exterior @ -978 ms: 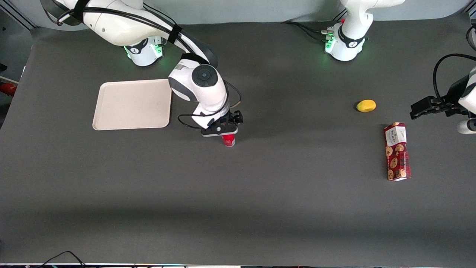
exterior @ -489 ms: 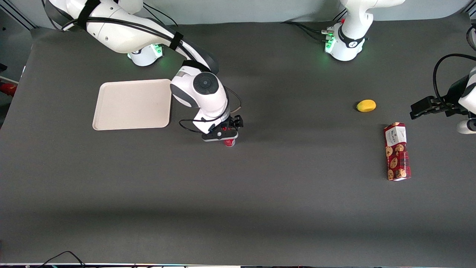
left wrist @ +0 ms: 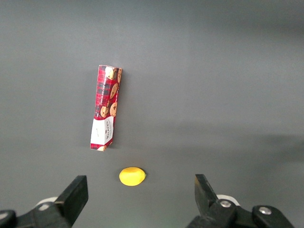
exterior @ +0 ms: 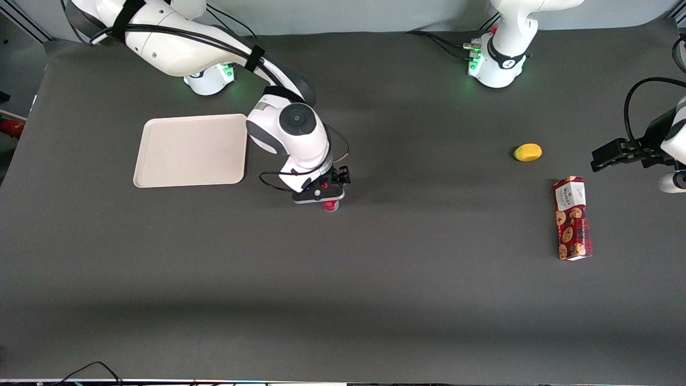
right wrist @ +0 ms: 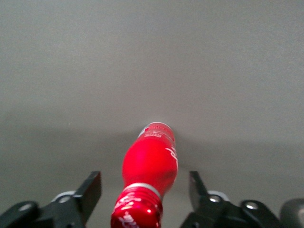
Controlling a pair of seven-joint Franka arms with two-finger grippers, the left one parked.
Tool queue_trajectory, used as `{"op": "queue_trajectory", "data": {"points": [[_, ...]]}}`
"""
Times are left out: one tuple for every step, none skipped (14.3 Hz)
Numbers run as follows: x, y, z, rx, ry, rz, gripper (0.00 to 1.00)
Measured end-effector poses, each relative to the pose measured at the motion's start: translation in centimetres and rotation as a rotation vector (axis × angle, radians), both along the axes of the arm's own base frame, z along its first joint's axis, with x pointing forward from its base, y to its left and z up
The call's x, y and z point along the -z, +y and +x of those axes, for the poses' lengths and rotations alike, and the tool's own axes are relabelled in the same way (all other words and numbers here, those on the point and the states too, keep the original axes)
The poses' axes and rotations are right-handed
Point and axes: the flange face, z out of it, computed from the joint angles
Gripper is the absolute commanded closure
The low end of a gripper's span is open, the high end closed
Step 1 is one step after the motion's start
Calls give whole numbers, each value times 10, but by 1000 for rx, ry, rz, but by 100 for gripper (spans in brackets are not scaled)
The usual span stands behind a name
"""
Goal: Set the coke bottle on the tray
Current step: 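Lower the right gripper around the bottle and close on its body, then lift the bottle with the right gripper and tip it sideways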
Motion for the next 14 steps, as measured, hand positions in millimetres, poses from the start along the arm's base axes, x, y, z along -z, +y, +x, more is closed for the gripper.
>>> {"op": "queue_trajectory", "data": {"points": [[0,2,-1,-3,0,-1,100],[0,2,-2,-4,3,-6,100],[-2,1,-1,-3,2,-11,100],[-2,1,-1,-3,3,-13,100],[-2,1,-1,-3,4,-14,100],[-2,1,-1,-4,4,-15,100],[-2,2,-1,-4,5,-16,100],[-2,1,-1,-2,8,-24,100],[-5,-1,1,4,15,-42,100],[-12,-3,6,17,20,-62,100],[-24,-6,13,36,18,-77,100],[-43,-8,20,58,10,-78,100],[-66,-10,27,84,2,-68,100],[-139,-24,35,157,-23,-38,100]]}}
